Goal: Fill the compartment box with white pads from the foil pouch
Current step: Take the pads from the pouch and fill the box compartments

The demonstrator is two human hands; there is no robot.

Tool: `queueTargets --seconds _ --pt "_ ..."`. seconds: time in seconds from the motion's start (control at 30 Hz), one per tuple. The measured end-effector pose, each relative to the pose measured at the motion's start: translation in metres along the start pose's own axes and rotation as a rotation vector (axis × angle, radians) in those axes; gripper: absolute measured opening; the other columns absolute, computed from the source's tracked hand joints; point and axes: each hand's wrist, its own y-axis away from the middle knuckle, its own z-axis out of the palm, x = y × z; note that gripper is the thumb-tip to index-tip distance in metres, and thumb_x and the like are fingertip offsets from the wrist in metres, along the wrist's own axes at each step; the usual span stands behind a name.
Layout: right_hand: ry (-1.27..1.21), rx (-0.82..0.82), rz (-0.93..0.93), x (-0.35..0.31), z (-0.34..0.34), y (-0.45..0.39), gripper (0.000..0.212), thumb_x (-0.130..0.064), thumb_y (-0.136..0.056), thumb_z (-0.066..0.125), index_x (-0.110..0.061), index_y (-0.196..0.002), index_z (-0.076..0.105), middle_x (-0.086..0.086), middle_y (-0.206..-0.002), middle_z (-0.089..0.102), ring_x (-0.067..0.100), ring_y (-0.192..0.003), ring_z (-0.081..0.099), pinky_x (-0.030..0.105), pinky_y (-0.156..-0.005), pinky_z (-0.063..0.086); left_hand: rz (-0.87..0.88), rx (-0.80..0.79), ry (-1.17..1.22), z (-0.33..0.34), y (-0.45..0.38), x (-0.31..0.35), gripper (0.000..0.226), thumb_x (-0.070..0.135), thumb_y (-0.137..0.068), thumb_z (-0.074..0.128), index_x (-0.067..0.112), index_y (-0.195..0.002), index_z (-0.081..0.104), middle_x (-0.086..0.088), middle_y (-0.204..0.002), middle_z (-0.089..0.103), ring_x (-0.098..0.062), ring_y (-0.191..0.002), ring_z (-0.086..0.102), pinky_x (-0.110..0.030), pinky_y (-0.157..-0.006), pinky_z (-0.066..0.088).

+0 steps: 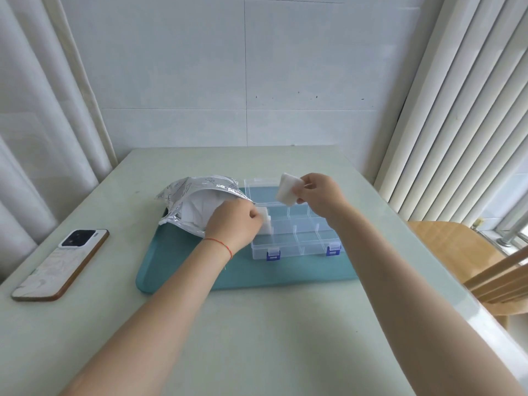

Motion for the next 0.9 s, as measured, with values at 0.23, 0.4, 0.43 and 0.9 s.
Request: queueTargets --seconds 0.23,0.4,0.43,0.9 --pt "0.085 -0.111 0.056 0.000 0.024 -0.008 0.012 -0.014 -0.093 0.060 -0.015 -0.104 0.063 0.008 -0.082 0.064 0.009 -0.060 0.052 0.018 -0.048 0.036 -0.033 0.011 0.016 0.010 0.006 -0.011 0.023 0.020 -0.088 0.056 0.024 -0.106 0.070 0.002 -0.098 0.069 -0.024 -0.089 0.062 -0.029 -0.077 0.050" --pt "0.138 -0.144 0.113 -0.004 0.022 -0.015 0.025 -0.011 -0.093 0.060 -0.009 -0.117 0.053 0.008 -0.084 0.060 0.011 -0.060 0.051 0.017 -0.048 0.037 0.032 0.045 -0.114 0.009 0.006 -0.005 0.025 0.017 -0.090 0.051 0.022 -0.108 0.069 -0.001 -0.105 0.069 -0.028 -0.095 0.063 -0.032 -0.075 0.051" --pt "0.188 -0.170 0.123 -0.005 0.019 -0.017 0.022 -0.010 -0.093 0.059 -0.008 -0.115 0.054 0.008 -0.085 0.060 0.011 -0.060 0.050 0.018 -0.050 0.037 0.056 0.050 -0.192 0.008 0.006 0.000 0.022 0.016 -0.090 0.049 0.018 -0.102 0.067 -0.003 -0.105 0.069 -0.028 -0.094 0.062 -0.032 -0.072 0.049" --pt "0.553 -0.280 0.065 0.008 0.029 -0.033 0.009 -0.020 -0.085 0.074 -0.014 -0.089 0.069 -0.003 -0.074 0.061 0.013 -0.066 0.055 0.020 -0.052 0.040 0.041 -0.122 -0.468 0.010 -0.006 0.012 0.023 0.017 -0.093 0.045 0.011 -0.102 0.066 -0.011 -0.114 0.062 -0.029 -0.101 0.061 -0.029 -0.071 0.036"
